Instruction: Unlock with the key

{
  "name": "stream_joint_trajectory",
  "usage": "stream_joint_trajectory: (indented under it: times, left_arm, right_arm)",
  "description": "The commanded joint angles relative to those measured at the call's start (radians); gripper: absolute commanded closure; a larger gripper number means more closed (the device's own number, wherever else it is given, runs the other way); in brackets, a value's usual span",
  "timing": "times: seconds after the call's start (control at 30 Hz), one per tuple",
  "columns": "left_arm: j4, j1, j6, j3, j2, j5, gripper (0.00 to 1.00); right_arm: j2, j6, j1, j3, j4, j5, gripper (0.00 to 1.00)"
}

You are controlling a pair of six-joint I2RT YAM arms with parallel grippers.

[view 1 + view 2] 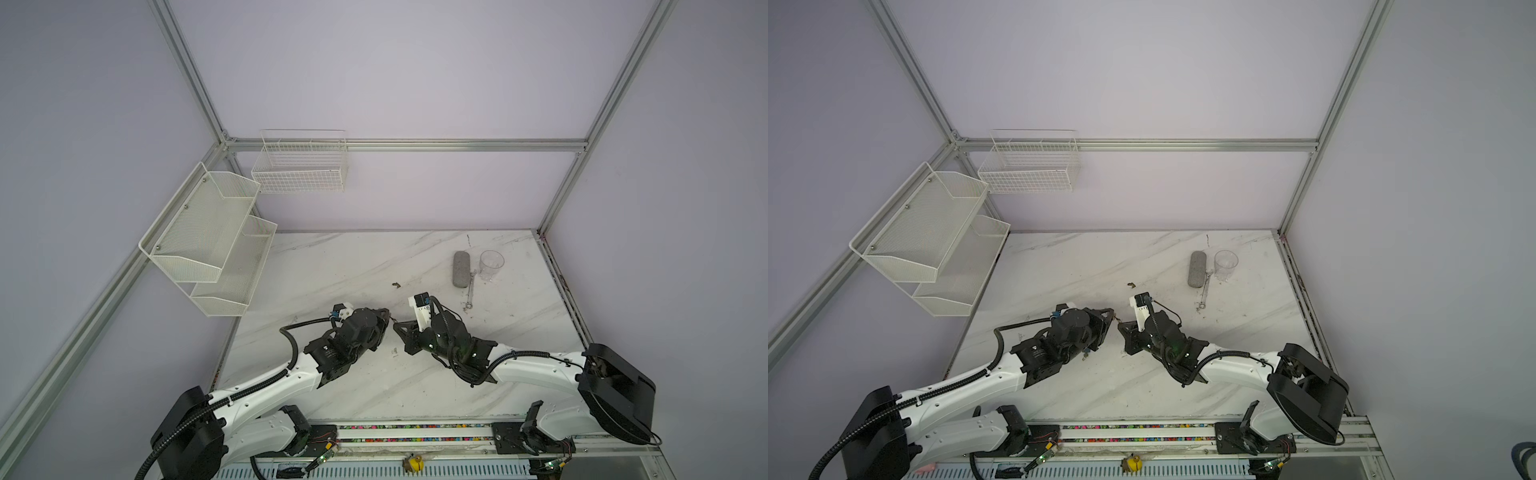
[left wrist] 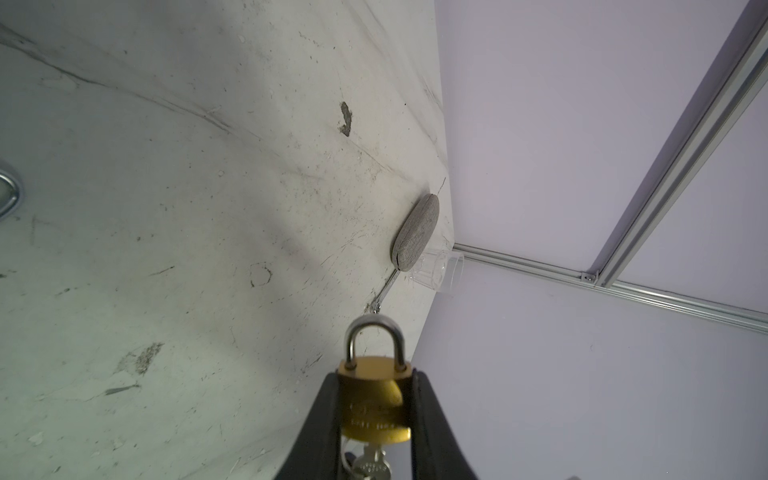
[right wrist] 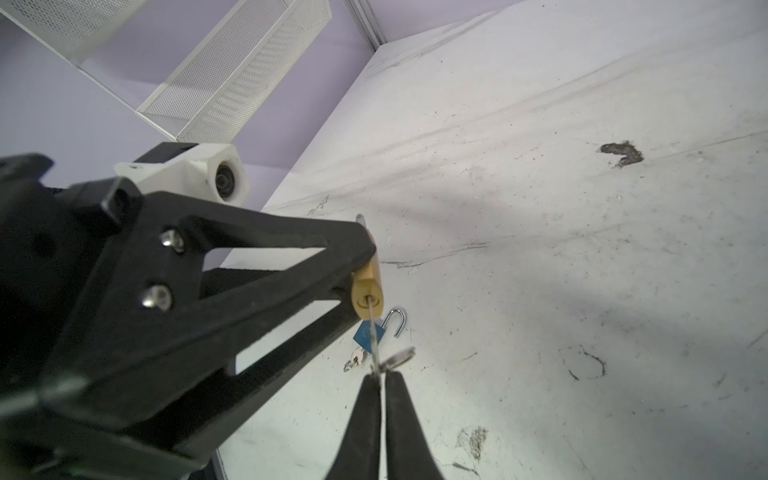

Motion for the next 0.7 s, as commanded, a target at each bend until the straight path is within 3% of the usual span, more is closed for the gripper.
stream_joint_trajectory:
  times: [0.0, 0.27, 0.37, 0.67]
  left_arm:
    - [0.042, -0.005, 0.019, 0.093, -0.021, 0.001, 1.00]
    - [0.041, -0.005, 0.023, 0.092, -0.018, -0.002, 1.00]
    - [0.041, -0.007, 0.027, 0.091, -0.020, -0.003, 1.00]
    - [0.048, -0.033, 0.036, 0.109, -0.028, 0.000, 1.00]
  right_arm:
    - [-0.011, -0.011, -0.002, 0.035, 0.019, 0.021, 0.91]
    - [-0.020, -0.026, -0.003, 0.046, 0.003, 0.032, 0.91]
    - [-0.012, -0.029, -0.002, 0.053, -0.005, 0.024, 0.98]
    - [-0.008, 0.006, -0.002, 0.046, 0.033, -0.012, 1.00]
